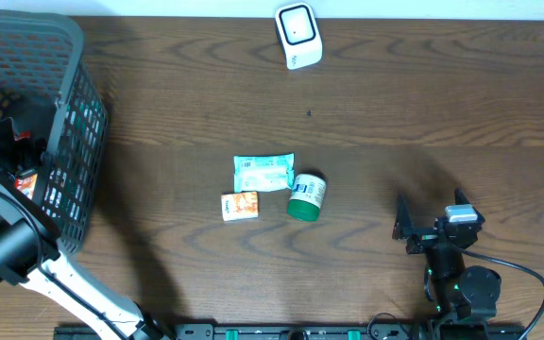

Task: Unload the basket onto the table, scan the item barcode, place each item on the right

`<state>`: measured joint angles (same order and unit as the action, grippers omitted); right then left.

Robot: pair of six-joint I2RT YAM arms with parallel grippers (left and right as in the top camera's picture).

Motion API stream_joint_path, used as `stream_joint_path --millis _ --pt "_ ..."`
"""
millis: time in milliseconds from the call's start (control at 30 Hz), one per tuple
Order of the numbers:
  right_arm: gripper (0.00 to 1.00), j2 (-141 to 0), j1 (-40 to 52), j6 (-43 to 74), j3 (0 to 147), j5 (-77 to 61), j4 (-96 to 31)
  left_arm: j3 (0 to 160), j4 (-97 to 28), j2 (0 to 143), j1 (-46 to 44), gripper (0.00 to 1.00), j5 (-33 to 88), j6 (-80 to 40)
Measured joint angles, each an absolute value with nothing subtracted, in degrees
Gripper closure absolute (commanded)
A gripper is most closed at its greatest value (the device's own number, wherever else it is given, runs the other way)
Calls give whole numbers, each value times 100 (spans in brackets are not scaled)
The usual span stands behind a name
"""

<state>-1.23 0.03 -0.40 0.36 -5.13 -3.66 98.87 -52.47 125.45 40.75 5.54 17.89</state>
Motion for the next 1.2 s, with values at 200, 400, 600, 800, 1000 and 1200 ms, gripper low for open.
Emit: stream_joint_path --millis 200,400,600,800,1000,1200 --pt "1 -123 3 -40 38 -513 -364 10012 -5494 12167 4071 2 578 1791" --pt "1 -123 3 -40 38 -513 -366 10077 -5817 11686 4060 2 609 1802" --pt "1 -123 3 -40 36 -513 -366 9804 -5802 11784 4060 2 329 1826" --pt "1 -123 3 -40 38 -513 -366 9682 -5795 11915 4110 2 -447 1492" --pt "1 -123 3 -40 38 -513 -366 9592 -5789 11915 4265 2 -744 926" --pt "1 -123 3 -40 36 -513 -366 9338 -5642 11917 4320 2 -373 386"
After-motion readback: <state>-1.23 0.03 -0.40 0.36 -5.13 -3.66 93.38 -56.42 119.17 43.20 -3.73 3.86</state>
